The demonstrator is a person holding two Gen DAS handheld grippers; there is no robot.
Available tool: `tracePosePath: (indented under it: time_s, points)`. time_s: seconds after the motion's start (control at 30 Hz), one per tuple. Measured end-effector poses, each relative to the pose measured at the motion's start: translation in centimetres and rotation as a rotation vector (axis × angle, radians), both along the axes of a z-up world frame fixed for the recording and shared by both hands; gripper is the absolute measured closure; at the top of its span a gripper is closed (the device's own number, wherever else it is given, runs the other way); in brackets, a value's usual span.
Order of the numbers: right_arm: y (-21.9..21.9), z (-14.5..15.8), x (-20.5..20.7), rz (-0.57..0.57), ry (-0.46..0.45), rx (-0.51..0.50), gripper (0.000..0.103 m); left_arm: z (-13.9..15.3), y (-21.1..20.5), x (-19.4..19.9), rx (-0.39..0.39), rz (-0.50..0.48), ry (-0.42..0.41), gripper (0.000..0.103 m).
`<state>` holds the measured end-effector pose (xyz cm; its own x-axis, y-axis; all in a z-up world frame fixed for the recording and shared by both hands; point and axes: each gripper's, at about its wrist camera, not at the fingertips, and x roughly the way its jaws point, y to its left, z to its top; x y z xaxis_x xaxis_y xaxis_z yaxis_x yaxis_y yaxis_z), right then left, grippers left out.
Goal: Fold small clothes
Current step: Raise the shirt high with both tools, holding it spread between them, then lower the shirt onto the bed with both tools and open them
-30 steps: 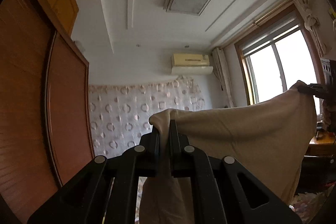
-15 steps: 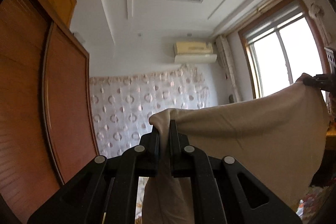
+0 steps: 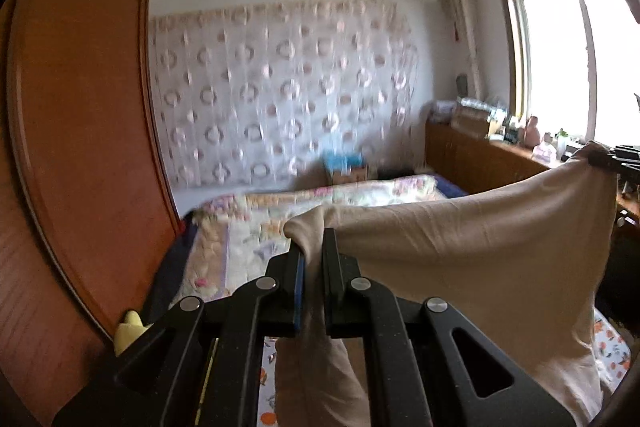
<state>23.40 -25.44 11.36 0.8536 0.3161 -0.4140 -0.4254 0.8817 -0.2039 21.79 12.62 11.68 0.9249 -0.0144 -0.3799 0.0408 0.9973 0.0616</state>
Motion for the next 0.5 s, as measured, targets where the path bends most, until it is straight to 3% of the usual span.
tracePosePath:
  time_s: [0.23,0.5]
  points:
    - [2.9,-2.0,8.9,-0.032,0.108,-0.037,0.093,-4.2,-0.9,7.0,0.016,0.005,0.119,0.095]
    - [4.2,-3.4,15.2,-0.079,0.254,-0.068,0.093,-8.8,-1.0,12.2,0.026,-0.005,0.251,0.095]
